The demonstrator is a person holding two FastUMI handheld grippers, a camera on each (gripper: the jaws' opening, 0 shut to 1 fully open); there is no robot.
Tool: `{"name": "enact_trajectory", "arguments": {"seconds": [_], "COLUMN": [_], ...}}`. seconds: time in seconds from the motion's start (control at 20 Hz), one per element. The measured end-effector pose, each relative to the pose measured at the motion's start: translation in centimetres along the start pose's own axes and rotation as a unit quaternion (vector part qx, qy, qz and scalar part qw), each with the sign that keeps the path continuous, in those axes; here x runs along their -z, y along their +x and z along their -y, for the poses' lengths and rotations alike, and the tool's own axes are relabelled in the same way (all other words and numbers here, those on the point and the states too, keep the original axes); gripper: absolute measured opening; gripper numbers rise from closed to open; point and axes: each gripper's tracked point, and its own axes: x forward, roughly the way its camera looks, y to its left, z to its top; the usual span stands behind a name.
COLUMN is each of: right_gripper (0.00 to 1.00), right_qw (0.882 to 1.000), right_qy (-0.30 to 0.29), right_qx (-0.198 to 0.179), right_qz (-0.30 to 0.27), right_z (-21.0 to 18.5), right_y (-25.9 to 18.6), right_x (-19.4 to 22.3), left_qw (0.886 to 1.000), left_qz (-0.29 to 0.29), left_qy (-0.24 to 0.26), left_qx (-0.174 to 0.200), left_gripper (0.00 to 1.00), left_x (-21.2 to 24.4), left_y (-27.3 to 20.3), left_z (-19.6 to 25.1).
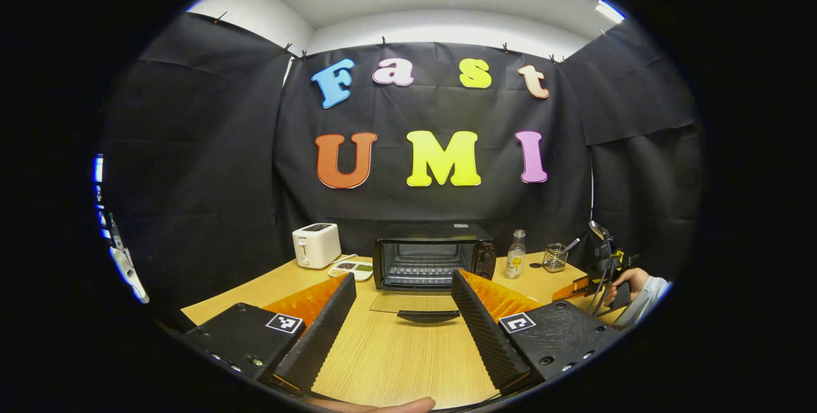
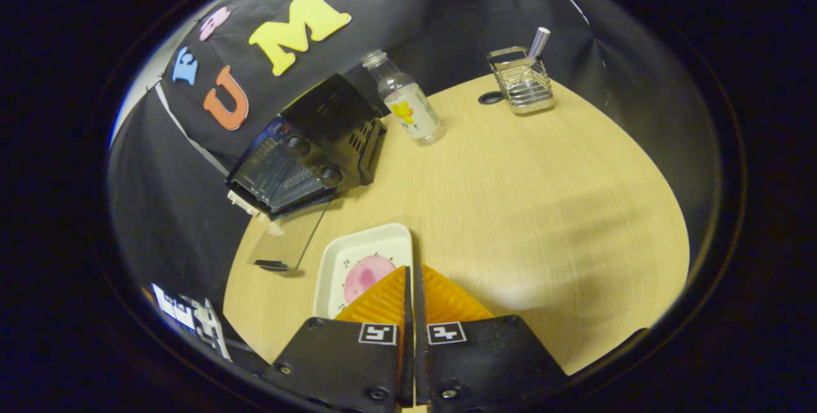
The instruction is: Open the electric oven with the left hand, put the food in, and close the electric oven.
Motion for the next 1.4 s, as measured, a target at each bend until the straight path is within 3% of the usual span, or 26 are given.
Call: {"name": "enact_trajectory", "arguments": {"seconds": [0.1,0.25,0.35,0.5,0.6,0.65,1.0,1.25,1.4], "right_gripper": [0.08,0.26,0.27,0.25,0.16,0.06,0.04,0.04,0.04], "right_qw": [1.0,0.999,0.998,0.994,0.994,0.992,0.967,0.972,0.977], "right_qy": [-0.031,-0.033,-0.039,-0.02,0.005,0.03,0.184,0.188,0.167], "right_qx": [-0.004,-0.011,-0.008,-0.035,-0.041,-0.05,-0.125,-0.099,-0.102], "right_qz": [-0.002,-0.032,-0.048,-0.098,-0.103,-0.109,-0.122,-0.1,-0.08], "right_z": [-0.2,-0.4,0.0,-0.6,0.0,-0.2,-0.5,0.2,-1.8], "right_y": [0.5,1.9,2.9,3.7,4.0,4.2,3.4,1.3,-1.0], "right_x": [-0.1,1.0,1.7,4.0,3.8,4.0,4.7,4.2,3.2], "left_qw": [1.0,1.0,1.0,1.0,1.0,1.0,0.999,0.999,0.999], "left_qz": [-0.001,-0.001,-0.005,-0.01,-0.018,-0.02,-0.022,-0.021,-0.025], "left_qy": [0.004,0.005,0.006,0.007,0.009,0.01,0.015,0.012,0.005], "left_qx": [0.002,0.002,0.006,0.011,0.009,0.009,0.02,0.022,0.02], "left_gripper": [0.96,0.96,0.96,0.96,0.96,0.96,0.96,0.96,0.96], "left_x": [0.0,0.0,0.2,0.6,1.0,1.1,0.7,0.6,0.9], "left_y": [0.1,0.2,0.2,0.4,0.5,0.5,-0.3,-0.8,-1.1], "left_z": [0.3,0.3,0.6,0.8,0.6,0.7,1.4,1.0,0.4]}}
